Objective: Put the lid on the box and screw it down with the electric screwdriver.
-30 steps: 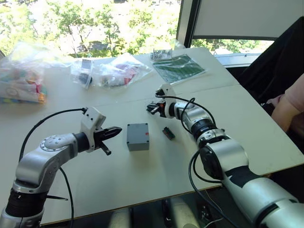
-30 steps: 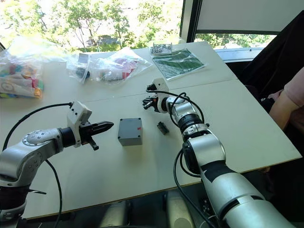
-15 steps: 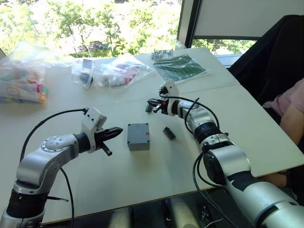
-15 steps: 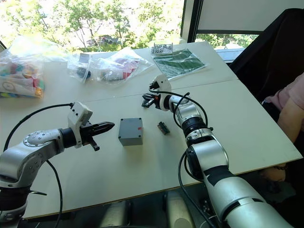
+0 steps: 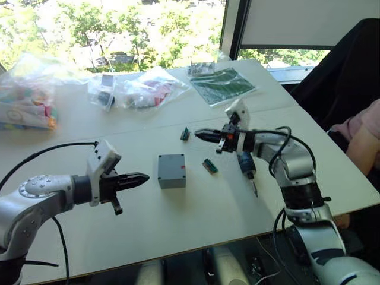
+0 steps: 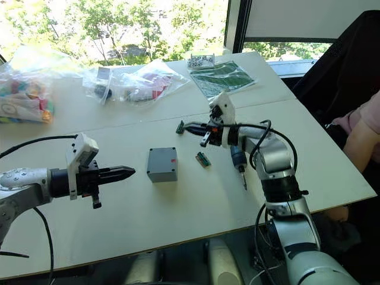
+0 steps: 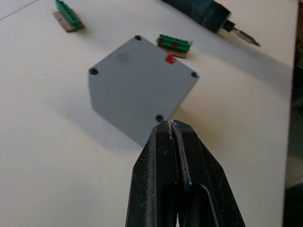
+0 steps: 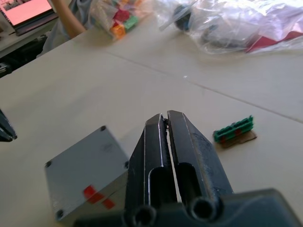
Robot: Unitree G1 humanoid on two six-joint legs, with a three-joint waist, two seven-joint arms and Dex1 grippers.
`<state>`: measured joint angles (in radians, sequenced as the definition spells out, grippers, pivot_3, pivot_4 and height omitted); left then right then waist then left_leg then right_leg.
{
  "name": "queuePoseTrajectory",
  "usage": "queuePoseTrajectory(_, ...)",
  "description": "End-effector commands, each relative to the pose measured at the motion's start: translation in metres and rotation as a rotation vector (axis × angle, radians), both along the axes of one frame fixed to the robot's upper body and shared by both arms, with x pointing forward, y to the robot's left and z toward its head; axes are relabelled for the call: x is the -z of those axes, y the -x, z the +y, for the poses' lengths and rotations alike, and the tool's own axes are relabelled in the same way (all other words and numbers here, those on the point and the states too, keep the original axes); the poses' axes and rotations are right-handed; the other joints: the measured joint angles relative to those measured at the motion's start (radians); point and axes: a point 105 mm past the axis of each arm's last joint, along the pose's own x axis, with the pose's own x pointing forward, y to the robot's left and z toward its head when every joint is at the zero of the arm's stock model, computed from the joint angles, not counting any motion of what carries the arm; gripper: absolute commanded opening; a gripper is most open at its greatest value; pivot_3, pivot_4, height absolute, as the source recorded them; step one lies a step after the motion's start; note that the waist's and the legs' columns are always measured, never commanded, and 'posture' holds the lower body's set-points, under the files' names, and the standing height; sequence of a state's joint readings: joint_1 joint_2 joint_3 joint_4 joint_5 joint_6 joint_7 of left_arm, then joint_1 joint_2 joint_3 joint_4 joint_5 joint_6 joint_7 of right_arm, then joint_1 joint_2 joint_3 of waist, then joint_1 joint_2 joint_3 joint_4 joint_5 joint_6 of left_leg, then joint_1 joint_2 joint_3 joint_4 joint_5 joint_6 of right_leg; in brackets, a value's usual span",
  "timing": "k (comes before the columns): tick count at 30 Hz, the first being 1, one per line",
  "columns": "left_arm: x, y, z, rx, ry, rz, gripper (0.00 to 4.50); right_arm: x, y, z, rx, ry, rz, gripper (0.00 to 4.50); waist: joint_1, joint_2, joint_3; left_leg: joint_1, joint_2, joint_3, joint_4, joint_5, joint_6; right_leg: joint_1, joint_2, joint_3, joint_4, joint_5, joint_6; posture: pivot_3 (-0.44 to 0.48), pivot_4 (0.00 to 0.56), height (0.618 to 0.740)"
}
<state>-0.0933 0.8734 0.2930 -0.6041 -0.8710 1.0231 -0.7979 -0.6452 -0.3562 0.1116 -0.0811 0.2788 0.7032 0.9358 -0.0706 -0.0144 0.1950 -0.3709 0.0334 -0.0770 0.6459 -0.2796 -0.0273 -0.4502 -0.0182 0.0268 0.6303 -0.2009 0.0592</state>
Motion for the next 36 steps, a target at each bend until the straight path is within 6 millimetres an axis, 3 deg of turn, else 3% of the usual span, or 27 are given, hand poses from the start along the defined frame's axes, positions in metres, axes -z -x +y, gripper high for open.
queuePoseTrajectory(1,-0.006,0.0,0.004,-0.005,-0.006,-0.024,0.0,-0.002,0.012,0.016,-0.033,0.004,-0.036,0.04,0.002,0.0,0.0,0.0,0.0,0.0,0.0,0.0,0.0,0.0,0.001,0.0,0.0,0.0,-0.001,0.0,0.15,0.74)
queuePoseTrajectory(5,-0.006,-0.001,0.004,-0.007,-0.005,-0.023,0.0,0.004,0.013,0.02,-0.031,0.01,-0.025,0.04,0.005,0.0,0.0,-0.001,0.0,-0.001,0.0,0.0,0.0,0.0,0.0,0.0,-0.001,-0.001,-0.001,0.0,0.15,0.74)
queuePoseTrajectory(9,-0.003,-0.003,0.004,-0.018,0.001,-0.02,0.0,0.015,0.003,0.021,0.008,0.044,-0.036,0.04,0.003,0.0,0.0,-0.002,0.0,0.0,0.001,0.0,0.0,0.0,0.0,0.0,-0.001,0.0,-0.001,0.0,0.15,0.74)
queuePoseTrajectory(32,0.001,-0.006,0.001,-0.037,-0.003,-0.025,0.0,0.02,-0.01,0.022,0.039,0.052,-0.038,0.04,0.003,0.0,0.0,-0.002,0.0,0.0,0.0,0.0,0.0,0.0,0.0,0.0,-0.001,0.0,-0.001,0.0,0.15,0.74)
queuePoseTrajectory(36,0.003,-0.007,0.001,-0.041,-0.002,-0.03,0.0,0.017,-0.011,0.023,0.038,0.05,-0.043,1.11,0.003,0.0,0.0,-0.002,0.0,0.0,0.0,0.0,0.0,0.0,0.0,0.0,-0.001,0.0,-0.001,0.0,0.15,0.74)
